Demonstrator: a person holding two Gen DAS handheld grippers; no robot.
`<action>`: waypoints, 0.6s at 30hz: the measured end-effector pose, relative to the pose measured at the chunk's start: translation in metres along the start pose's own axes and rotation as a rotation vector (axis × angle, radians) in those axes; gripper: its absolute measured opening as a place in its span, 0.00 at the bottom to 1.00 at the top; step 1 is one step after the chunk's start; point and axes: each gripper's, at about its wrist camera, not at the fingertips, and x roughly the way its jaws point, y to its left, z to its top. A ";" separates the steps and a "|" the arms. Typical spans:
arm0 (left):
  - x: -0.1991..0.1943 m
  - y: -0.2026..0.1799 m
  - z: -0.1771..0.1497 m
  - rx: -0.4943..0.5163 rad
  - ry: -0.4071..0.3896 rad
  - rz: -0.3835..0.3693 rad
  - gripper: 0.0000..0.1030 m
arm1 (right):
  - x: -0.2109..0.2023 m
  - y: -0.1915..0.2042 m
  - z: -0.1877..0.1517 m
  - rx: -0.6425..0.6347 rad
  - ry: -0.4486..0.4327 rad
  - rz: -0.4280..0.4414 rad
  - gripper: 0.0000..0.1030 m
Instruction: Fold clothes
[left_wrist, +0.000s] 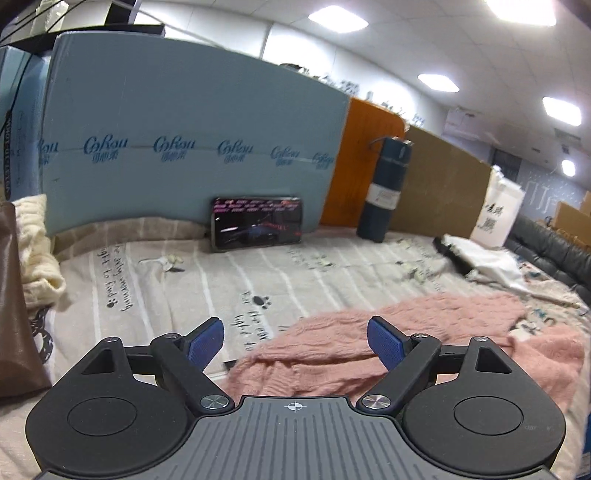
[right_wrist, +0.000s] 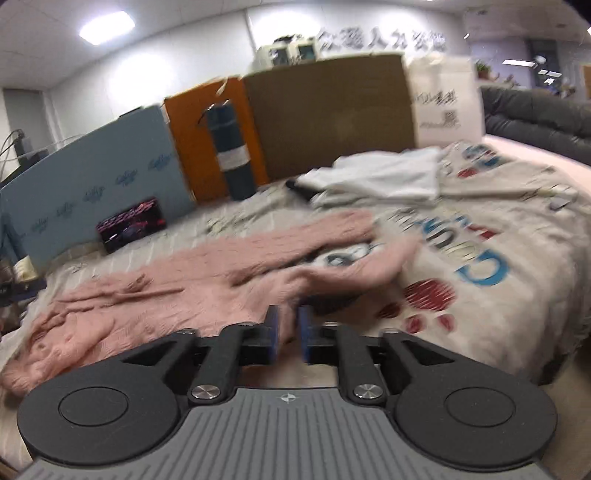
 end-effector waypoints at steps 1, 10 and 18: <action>0.003 0.002 0.000 -0.006 0.004 0.009 0.84 | -0.004 -0.003 0.004 0.007 -0.033 -0.024 0.48; 0.038 0.006 0.002 -0.041 0.107 0.011 0.83 | 0.068 -0.049 0.076 0.142 -0.141 -0.032 0.64; 0.051 -0.009 -0.010 0.060 0.184 0.015 0.52 | 0.192 -0.045 0.087 0.097 0.098 -0.070 0.60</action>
